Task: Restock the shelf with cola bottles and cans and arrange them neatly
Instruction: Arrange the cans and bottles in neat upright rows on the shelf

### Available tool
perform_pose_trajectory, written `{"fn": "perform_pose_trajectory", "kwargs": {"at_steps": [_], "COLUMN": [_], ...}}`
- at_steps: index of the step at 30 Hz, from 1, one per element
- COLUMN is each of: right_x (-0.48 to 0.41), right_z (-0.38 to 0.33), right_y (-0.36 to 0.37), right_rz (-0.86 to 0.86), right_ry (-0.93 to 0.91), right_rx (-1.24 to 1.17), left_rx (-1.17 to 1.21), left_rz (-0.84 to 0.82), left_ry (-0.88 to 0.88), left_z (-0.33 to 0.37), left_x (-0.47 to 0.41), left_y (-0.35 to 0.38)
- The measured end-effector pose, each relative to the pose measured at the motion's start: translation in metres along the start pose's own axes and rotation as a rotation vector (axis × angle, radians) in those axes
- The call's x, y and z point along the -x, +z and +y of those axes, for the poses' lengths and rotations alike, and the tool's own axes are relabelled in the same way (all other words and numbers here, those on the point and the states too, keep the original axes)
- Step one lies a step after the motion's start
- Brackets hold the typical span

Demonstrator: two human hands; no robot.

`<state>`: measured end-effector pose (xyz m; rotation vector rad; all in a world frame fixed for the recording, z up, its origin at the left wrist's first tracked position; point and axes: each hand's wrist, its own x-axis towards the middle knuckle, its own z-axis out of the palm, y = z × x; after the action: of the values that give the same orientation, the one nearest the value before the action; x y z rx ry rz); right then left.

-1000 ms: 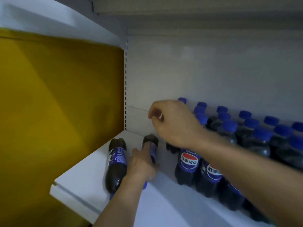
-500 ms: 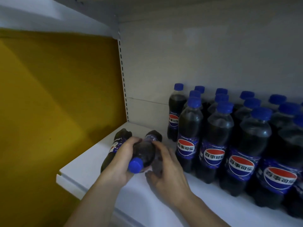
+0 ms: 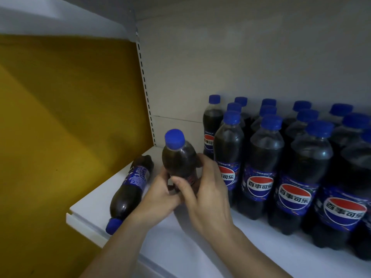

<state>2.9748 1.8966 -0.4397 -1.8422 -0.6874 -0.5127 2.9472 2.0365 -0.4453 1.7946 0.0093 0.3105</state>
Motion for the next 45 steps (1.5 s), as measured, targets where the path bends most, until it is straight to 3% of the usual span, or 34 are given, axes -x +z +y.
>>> {"fn": "perform_pose_trajectory", "kwargs": {"at_steps": [5, 14, 20, 25, 34, 37, 39, 43, 45], "right_x": [-0.001, 0.014, 0.015, 0.014, 0.017, 0.015, 0.013, 0.012, 0.012], "right_z": [0.006, 0.017, 0.013, 0.009, 0.007, 0.011, 0.013, 0.013, 0.013], "right_y": [-0.004, -0.007, -0.007, -0.007, -0.001, -0.002, -0.002, -0.004, -0.006], "right_rz": [-0.002, -0.013, 0.022, 0.042, -0.007, 0.021, 0.025, 0.015, 0.011], "right_ry": [0.053, 0.208, 0.23, 0.191, 0.17, 0.19, 0.208, 0.227, 0.214], "right_rx": [-0.039, 0.041, -0.016, -0.051, -0.056, -0.06, -0.069, -0.063, -0.06], "left_rx": [-0.005, -0.082, -0.224, -0.091, -0.168, -0.017, -0.067, 0.072, -0.132], "left_rz": [0.124, 0.007, 0.057, 0.071, -0.014, -0.01, -0.029, -0.022, 0.012], "left_ry": [0.04, 0.053, 0.058, -0.026, 0.022, -0.066, -0.036, -0.138, -0.127], "left_z": [-0.004, -0.011, -0.024, -0.03, -0.015, -0.013, -0.015, -0.005, 0.004], "left_x": [-0.009, -0.025, -0.028, -0.041, -0.06, -0.069, -0.068, -0.062, -0.055], "left_y": [0.001, 0.012, 0.018, 0.012, 0.035, 0.043, 0.041, 0.039, 0.037]}}
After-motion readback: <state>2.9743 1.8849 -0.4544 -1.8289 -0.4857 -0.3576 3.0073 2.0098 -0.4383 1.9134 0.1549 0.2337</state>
